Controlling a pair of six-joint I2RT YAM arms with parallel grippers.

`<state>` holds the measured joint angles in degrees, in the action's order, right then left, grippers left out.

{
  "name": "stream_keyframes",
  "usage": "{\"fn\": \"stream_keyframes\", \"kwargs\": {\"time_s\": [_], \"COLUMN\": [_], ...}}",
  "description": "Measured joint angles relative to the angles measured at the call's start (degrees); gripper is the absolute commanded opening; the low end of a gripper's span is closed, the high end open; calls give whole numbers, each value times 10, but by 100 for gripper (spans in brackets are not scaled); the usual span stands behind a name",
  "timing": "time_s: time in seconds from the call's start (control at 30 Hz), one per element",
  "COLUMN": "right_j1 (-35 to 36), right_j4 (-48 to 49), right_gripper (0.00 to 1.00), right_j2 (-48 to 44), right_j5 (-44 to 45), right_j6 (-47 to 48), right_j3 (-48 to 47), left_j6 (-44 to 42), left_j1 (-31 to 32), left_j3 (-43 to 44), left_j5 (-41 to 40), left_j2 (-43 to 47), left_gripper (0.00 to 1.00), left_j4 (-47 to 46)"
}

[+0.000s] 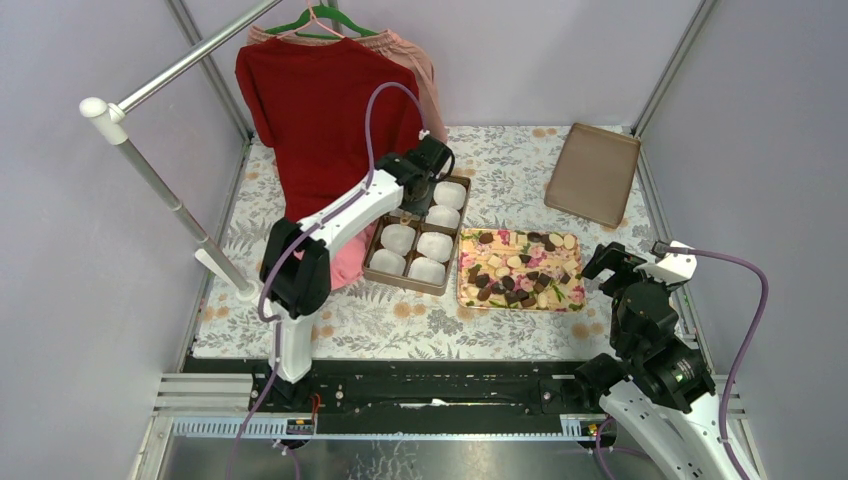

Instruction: Pack the chocolate

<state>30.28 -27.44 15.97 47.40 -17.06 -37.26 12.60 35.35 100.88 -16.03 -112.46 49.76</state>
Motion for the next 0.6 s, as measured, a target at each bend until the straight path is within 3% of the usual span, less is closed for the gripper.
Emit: {"fn": "stream_keyframes", "kwargs": {"time_s": [0.6], "right_j1": [0], "right_j4": [1], "right_gripper": [96], "right_j2": [0], "right_j5": [0], "right_j6": [3], "right_j3": [1], "left_j6": [-200], "left_j1": [-41], "left_j3": [53], "left_j5": [-61], "left_j2": [-117], "left_gripper": [17], "left_j4": [-26]}}
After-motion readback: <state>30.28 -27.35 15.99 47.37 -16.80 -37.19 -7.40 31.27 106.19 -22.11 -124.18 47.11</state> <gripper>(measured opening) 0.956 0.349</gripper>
